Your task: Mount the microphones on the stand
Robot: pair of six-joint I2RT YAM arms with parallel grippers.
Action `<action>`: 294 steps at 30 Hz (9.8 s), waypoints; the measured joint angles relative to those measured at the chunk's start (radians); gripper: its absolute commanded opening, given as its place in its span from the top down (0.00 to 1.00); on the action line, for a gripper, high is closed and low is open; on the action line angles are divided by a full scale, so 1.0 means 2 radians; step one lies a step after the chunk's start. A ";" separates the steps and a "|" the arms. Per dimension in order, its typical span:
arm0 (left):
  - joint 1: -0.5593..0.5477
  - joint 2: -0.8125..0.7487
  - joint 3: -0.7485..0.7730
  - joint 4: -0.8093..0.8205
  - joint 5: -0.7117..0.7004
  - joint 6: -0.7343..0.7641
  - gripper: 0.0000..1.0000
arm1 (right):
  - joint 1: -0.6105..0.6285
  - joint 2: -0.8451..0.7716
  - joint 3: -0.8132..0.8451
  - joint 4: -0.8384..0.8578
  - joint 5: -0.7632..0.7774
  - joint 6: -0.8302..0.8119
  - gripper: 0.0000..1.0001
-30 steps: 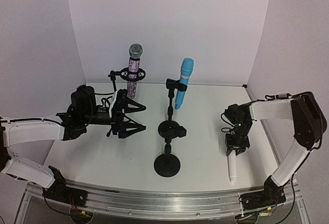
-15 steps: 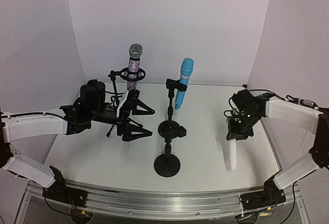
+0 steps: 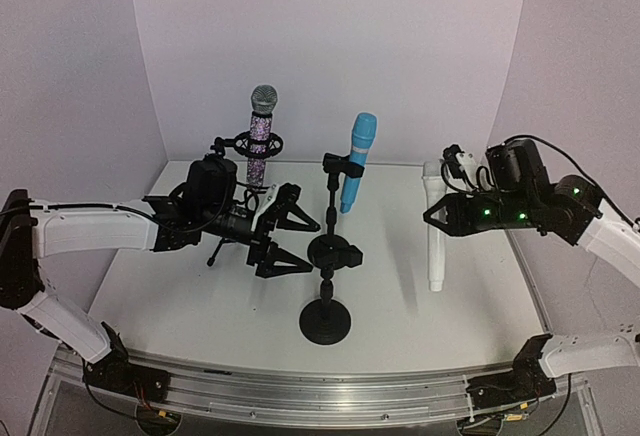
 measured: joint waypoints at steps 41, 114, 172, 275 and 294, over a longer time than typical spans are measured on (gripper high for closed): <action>-0.011 0.035 0.028 0.011 0.040 0.030 0.33 | 0.025 -0.002 -0.039 0.197 -0.042 -0.073 1.00; -0.011 0.044 0.028 0.027 0.048 0.000 1.00 | 0.104 -0.018 -0.183 0.415 -0.199 -0.207 1.00; -0.023 0.052 0.011 0.093 0.053 -0.042 0.24 | 0.129 0.058 -0.271 0.674 -0.157 -0.138 1.00; -0.090 0.334 0.169 0.322 -0.137 -0.160 1.00 | 0.131 -0.219 -0.245 0.256 0.217 -0.152 0.07; -0.094 0.510 0.437 0.239 -0.265 -0.158 1.00 | 0.134 -0.255 -0.176 0.076 0.346 -0.163 0.08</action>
